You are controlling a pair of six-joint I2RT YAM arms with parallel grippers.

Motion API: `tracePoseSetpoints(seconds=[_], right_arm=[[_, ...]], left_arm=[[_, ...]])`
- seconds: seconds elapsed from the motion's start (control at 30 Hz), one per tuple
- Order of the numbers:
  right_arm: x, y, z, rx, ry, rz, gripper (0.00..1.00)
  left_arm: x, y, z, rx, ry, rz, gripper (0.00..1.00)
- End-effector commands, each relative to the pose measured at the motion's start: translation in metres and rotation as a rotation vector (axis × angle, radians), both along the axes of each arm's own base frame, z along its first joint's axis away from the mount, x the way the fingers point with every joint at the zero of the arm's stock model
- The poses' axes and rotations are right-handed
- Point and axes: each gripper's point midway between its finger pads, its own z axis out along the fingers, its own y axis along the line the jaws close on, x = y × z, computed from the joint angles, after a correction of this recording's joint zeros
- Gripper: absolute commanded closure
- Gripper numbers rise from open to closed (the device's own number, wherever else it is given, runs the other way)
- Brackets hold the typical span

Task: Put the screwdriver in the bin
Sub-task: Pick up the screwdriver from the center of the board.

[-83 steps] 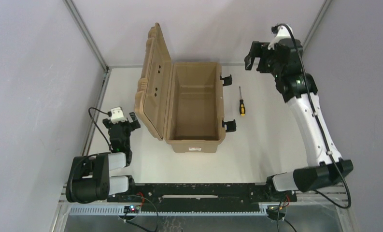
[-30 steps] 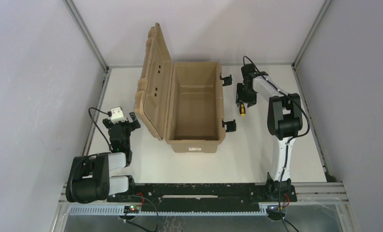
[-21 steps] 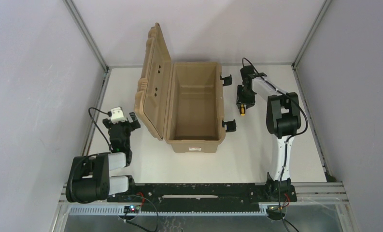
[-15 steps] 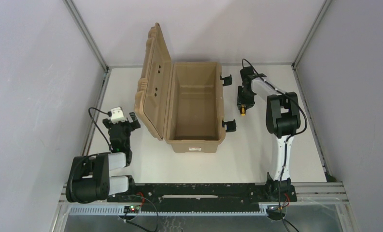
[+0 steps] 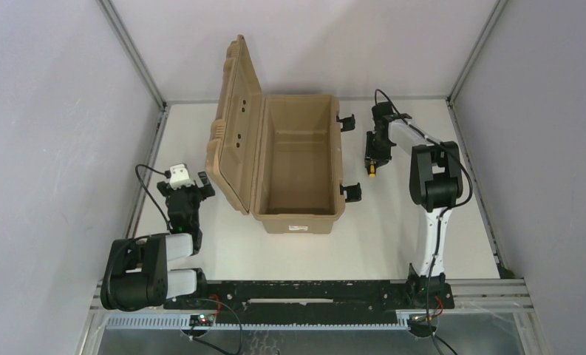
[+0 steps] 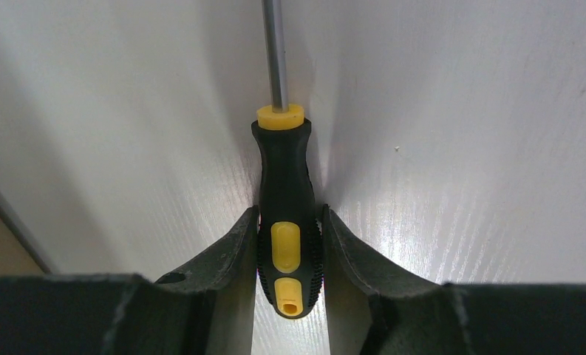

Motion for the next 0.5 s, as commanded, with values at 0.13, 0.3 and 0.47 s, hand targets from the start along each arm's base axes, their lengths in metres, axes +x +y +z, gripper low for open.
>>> tracePoseSetpoints(seconds=[0.13,0.3,0.47], right_arm=[[0.006,0.007,0.045,0.252,-0.101,-0.023,0.71],[0.010,0.006,0.070,0.365,-0.155,-0.034,0.71],[0.016,0.000,0.101,0.479,-0.221,-0.055,0.71]], left_arm=[[0.013,0.002,0.034,0.020,-0.098,0.002,0.00],[0.013,0.002,0.034,0.020,-0.100,0.002,0.00],[0.013,0.002,0.034,0.020,-0.098,0.001,0.00]])
